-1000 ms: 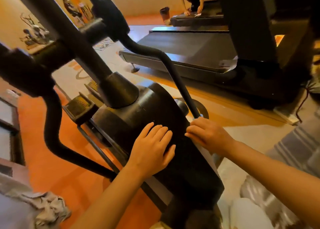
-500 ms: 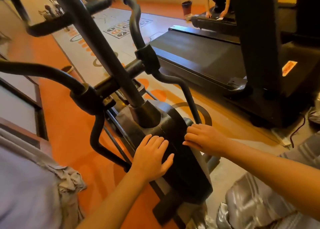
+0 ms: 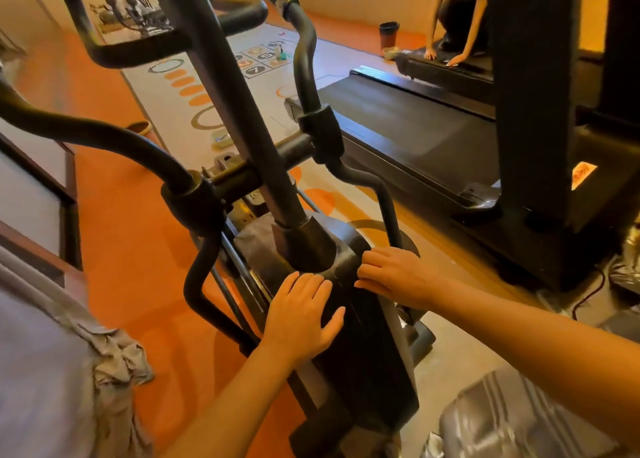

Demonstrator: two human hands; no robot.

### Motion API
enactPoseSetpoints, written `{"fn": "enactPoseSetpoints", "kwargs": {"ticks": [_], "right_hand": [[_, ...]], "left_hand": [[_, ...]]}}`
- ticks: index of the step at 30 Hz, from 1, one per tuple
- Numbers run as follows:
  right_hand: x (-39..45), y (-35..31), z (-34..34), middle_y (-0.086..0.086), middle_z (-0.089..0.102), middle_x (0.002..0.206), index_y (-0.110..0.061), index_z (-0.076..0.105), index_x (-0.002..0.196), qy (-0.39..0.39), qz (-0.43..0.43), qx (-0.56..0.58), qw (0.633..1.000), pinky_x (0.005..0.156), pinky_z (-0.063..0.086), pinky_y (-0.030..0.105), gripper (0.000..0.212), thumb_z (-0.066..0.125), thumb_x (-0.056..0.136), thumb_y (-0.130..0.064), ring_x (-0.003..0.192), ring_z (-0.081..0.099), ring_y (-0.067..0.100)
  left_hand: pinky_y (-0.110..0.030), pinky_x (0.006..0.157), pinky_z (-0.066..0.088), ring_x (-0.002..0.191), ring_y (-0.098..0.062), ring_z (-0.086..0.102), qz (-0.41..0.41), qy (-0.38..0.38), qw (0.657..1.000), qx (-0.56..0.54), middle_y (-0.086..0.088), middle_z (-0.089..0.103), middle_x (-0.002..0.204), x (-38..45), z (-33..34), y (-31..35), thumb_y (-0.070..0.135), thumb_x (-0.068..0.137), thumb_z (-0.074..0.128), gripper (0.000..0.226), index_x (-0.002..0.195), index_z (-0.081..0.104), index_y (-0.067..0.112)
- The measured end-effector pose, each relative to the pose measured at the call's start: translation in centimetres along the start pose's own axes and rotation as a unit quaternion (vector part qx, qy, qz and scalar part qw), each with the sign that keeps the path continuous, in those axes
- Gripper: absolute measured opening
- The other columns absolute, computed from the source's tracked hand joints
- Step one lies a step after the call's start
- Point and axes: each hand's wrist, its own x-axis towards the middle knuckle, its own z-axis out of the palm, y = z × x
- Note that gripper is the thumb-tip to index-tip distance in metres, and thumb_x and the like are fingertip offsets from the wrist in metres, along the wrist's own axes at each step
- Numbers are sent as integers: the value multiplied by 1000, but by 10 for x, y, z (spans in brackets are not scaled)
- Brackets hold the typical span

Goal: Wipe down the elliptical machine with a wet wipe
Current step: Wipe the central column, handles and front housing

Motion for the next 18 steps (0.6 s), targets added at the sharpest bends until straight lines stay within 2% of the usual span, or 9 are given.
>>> {"fn": "enactPoseSetpoints", "kwargs": {"ticks": [6, 8, 11, 14, 18], "right_hand": [[26, 8, 11, 2, 65, 83, -16, 66, 89, -15, 1, -5, 1000, 59, 50, 22, 21, 82, 75, -19, 70, 63, 16], [32, 15, 23, 3, 64, 85, -16, 67, 90, -31, 2, 5, 1000, 58, 54, 27, 14, 74, 82, -24, 72, 63, 18], [42, 31, 35, 3, 62, 85, -16, 66, 90, -61, 2, -11, 998, 56, 56, 32, 17, 62, 87, -31, 72, 61, 19], [51, 49, 38, 6, 62, 88, -14, 66, 92, -63, 9, -11, 998, 57, 57, 35, 16, 73, 84, -26, 74, 62, 22], [55, 76, 48, 9, 64, 93, -13, 67, 96, -81, -6, 4, 997, 63, 58, 40, 16, 70, 87, -25, 80, 63, 26]], "left_hand": [[-37, 101, 46, 104, -18, 62, -20, -29, 999, -13, 0, 68, 110, 8, 19, -26, 52, 88, 50, 47, 110, 69, 15], [-40, 104, 45, 111, -20, 62, -32, -60, 998, -6, -2, 67, 117, 11, 26, -31, 54, 88, 47, 53, 115, 69, 15], [-42, 106, 44, 116, -21, 61, -42, -91, 995, 9, -4, 67, 122, 18, 31, -34, 55, 88, 44, 57, 119, 69, 14], [-42, 106, 43, 117, -22, 61, -51, -99, 994, 14, -4, 67, 123, 28, 34, -36, 55, 88, 44, 57, 118, 69, 15], [-42, 108, 41, 120, -23, 60, -79, -110, 990, 28, -6, 66, 126, 37, 44, -34, 55, 88, 42, 58, 120, 68, 14]]}}
